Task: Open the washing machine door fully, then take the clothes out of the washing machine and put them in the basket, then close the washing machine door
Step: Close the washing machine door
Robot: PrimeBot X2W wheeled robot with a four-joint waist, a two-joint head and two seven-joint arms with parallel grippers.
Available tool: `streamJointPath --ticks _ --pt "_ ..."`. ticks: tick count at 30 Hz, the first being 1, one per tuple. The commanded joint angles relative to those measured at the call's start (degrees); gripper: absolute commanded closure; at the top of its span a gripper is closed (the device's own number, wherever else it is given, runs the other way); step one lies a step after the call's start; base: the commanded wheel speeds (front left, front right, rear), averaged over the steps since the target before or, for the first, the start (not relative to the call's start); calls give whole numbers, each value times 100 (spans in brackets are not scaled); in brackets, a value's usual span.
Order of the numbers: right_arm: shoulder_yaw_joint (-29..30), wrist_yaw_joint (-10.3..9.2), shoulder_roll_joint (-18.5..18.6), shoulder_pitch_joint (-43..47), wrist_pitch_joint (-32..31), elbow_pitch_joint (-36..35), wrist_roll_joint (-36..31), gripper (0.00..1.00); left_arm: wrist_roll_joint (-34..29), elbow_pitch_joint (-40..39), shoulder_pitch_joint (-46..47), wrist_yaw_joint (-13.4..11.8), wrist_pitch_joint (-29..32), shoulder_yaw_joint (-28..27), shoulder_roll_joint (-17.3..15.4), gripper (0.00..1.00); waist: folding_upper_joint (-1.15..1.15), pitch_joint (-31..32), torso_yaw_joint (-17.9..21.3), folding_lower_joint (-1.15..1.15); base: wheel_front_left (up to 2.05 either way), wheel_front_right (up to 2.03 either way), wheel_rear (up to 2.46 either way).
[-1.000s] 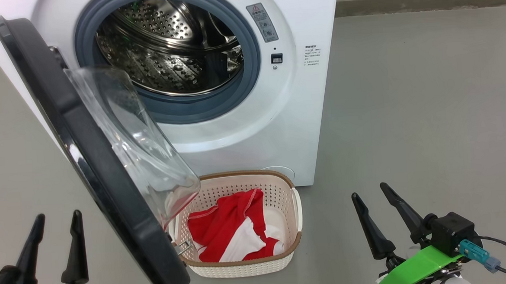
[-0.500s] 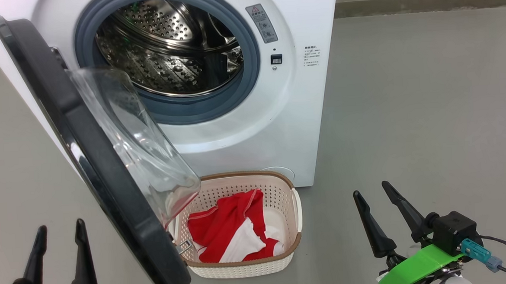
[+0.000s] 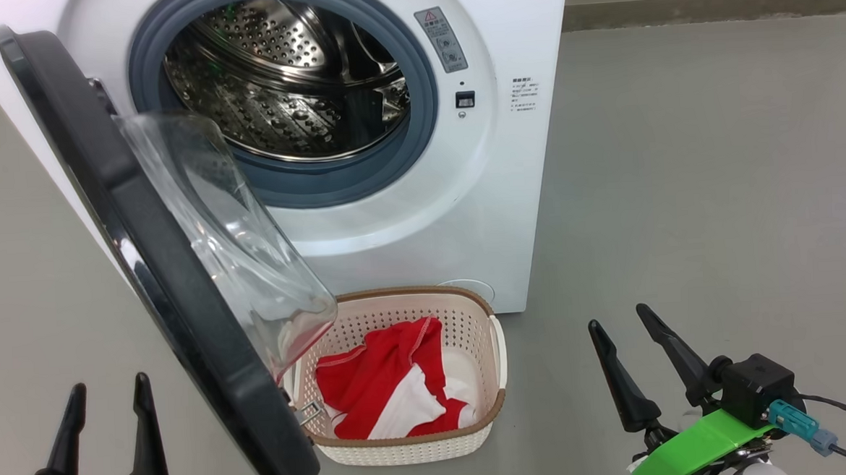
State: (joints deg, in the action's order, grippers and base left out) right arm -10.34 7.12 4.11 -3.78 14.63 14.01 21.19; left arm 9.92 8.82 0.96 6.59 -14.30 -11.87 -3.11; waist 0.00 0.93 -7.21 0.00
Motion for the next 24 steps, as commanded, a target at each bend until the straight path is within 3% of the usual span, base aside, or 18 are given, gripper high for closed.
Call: streamJointPath --ticks 1,24 --pt "-166 36 14 -211 37 -123 40 0 -99 -101 68 39 -70 -223 -77 0 0 10 3 0 0 0 0" --pt "-182 36 45 -178 37 -131 57 0 -258 -108 21 85 -70 -237 -17 0 0 42 -12 0 0 0 0"
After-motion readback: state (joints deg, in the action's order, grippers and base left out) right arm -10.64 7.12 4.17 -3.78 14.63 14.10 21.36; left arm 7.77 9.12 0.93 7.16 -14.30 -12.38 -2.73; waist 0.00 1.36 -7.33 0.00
